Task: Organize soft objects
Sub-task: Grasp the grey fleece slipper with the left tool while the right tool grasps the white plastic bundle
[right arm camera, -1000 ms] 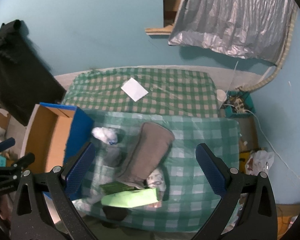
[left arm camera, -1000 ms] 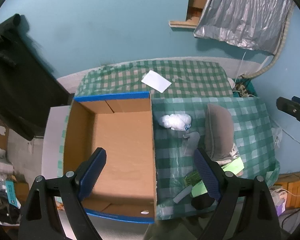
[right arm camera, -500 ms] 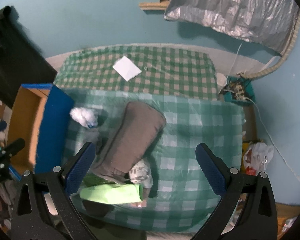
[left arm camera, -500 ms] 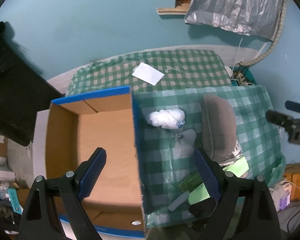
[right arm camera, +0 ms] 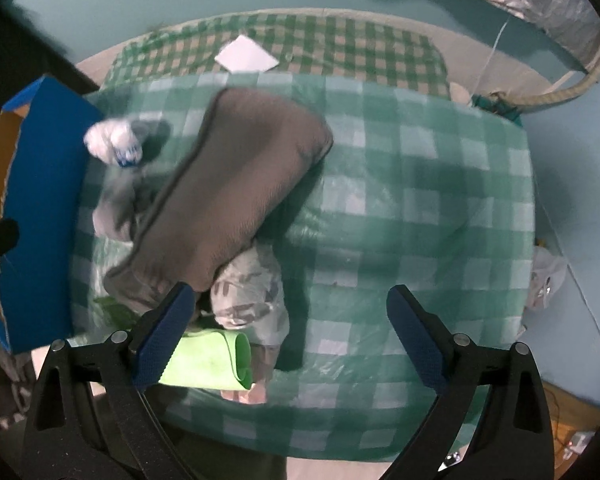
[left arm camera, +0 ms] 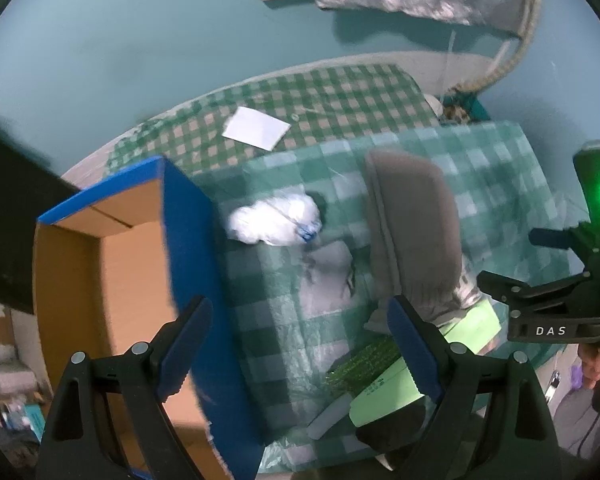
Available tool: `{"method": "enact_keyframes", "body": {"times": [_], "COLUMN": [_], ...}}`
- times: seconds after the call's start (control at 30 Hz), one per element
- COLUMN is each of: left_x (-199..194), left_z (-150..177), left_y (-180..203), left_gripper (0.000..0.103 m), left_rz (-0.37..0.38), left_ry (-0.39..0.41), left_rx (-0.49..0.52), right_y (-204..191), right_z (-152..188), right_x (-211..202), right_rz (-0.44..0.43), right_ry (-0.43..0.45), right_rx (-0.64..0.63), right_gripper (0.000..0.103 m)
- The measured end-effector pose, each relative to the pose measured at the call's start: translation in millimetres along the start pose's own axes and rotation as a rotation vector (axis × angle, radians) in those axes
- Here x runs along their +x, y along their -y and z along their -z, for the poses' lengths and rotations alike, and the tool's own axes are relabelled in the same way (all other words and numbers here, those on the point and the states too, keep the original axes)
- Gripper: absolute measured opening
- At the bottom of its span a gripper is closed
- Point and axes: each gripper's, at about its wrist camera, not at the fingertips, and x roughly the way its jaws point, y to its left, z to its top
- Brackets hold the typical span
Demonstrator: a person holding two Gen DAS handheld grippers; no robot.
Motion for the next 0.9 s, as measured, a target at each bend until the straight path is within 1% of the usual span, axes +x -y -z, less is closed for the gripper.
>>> {"method": "enact_keyframes", "body": {"times": [0.13, 0.2, 0.27, 0.33, 0.4, 0.43, 0.53, 0.63, 0.77, 0.9], "left_x": [14, 18, 21, 25, 31, 32, 35, 37, 40, 42], "left_z": [3, 4, 5, 5, 3, 3, 2, 0, -5, -11], "left_y": [13, 16, 19, 21, 23, 24, 27, 30, 39, 51], "left_gripper": [0.090, 0.090, 0.090, 0.090, 0.090, 0.090, 0.090, 0.090, 0.090, 0.090], "left_rz": [-0.007, 0.005, 0.011, 0.017, 0.026, 0.031, 0.037, 0.048, 0.067, 0.095], "left_ry": [-0.020, -0.024, -0.025, -0.034, -0.052, -0.056, -0.064, -0.068, -0.073, -0.075], "left_rx": [0.045, 0.055, 0.055, 0.050, 0.040, 0.037, 0.034, 0.035, 0.047, 0.065], "right_y": [-3, -4, -5, -5, -5, -5, -6, -1, 12, 33], "right_z": [3, 3, 4, 4, 4, 5, 7, 9, 13, 13], "right_x": [15, 22, 29, 36, 40, 42, 46, 44, 41, 38], "right_rz": [-0.013, -0.009, -0.010, -0.038, -0.063, -0.073, -0.089, -0.088, -0.018, 0.009], "right_ry": [-0.015, -0.026, -0.041, -0.048, -0.049, -0.053, -0.070, -0.056, -0.046, -0.034], "right_rx": [-0.028, -0.043, -0.053, -0.051, -0.046, -0.048, -0.053, -0.041, -0.017, 0.030], "right_gripper": [0.097, 0.093, 0.086, 0.085, 0.080, 0.075, 0.052, 0.050, 0.050, 0.051]}}
